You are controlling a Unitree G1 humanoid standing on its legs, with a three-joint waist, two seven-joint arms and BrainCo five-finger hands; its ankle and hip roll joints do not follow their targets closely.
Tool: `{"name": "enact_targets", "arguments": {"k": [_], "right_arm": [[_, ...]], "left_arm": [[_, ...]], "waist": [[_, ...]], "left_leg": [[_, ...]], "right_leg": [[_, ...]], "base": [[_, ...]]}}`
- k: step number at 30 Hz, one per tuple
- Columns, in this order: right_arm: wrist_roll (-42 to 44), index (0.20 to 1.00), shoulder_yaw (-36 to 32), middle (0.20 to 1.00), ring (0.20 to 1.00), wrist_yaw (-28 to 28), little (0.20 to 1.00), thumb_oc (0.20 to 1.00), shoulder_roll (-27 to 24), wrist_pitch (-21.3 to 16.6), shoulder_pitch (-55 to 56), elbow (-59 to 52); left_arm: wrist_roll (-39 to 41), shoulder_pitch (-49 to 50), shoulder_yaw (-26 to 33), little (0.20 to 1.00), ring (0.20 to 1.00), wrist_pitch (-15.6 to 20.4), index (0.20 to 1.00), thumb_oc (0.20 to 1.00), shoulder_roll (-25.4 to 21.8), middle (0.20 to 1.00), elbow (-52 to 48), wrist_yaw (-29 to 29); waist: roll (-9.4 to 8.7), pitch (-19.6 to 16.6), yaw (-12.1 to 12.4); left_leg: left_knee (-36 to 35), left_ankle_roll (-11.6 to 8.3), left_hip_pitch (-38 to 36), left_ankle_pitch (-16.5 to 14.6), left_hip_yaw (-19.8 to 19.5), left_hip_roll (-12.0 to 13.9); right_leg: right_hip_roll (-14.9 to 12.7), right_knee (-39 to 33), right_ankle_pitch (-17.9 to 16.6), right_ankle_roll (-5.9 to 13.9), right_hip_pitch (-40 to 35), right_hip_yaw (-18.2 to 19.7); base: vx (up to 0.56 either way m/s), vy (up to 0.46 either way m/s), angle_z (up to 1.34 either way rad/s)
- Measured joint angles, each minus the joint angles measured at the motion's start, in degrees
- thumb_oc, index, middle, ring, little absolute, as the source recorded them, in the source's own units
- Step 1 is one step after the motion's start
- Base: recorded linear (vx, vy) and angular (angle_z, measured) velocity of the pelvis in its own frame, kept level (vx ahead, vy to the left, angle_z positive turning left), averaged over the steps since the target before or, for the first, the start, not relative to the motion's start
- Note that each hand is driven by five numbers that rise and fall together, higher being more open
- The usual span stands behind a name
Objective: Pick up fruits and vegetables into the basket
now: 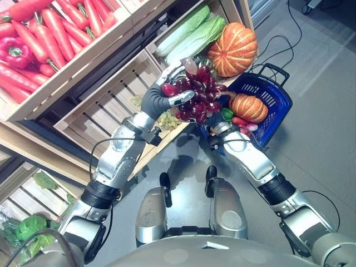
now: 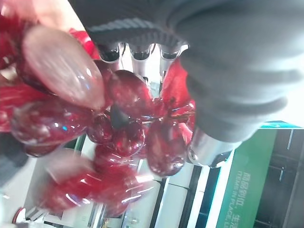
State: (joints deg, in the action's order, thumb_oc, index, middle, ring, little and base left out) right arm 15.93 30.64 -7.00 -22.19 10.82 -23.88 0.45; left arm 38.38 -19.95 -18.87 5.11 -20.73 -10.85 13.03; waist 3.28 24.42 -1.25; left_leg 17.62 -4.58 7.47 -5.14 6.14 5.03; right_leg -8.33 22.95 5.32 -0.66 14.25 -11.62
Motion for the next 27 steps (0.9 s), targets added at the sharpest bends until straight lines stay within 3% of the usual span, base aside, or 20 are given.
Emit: {"name": "enact_targets", "arguments": {"k": [13, 27], "right_arm": [[1.09, 1.000, 1.65, 1.000, 1.000, -1.20, 1.000, 1.000, 2.65, -6.60, 0.59, 2.59], [4.82, 1.000, 1.66, 1.000, 1.000, -0.16, 1.000, 1.000, 2.64, -10.08, 0.74, 2.50]], "left_arm": [[3.31, -2.00, -2.93, 0.200, 0.200, -1.21, 0.200, 0.200, 2.13, 0.200, 0.00, -0.34], [5.18, -2.29, -3.22, 0.200, 0.200, -1.21, 0.200, 0.200, 2.36, 0.200, 0.00, -2.53]], "waist": [[-1.05, -0.55, 1.06], [-1.27, -0.47, 1.27]], "left_leg": [[0.08, 0.14, 0.22, 0.12, -0.16, -0.15], [0.08, 0.15, 0.39, 0.10, -0.23, -0.15]], "right_leg": [[-0.10, -0.03, -0.06, 0.10, -0.01, -0.14], [-0.06, -0.41, -0.09, 0.15, -0.01, -0.23]], "base": [[0.00, 0.000, 0.00], [0.00, 0.000, 0.00]]}}
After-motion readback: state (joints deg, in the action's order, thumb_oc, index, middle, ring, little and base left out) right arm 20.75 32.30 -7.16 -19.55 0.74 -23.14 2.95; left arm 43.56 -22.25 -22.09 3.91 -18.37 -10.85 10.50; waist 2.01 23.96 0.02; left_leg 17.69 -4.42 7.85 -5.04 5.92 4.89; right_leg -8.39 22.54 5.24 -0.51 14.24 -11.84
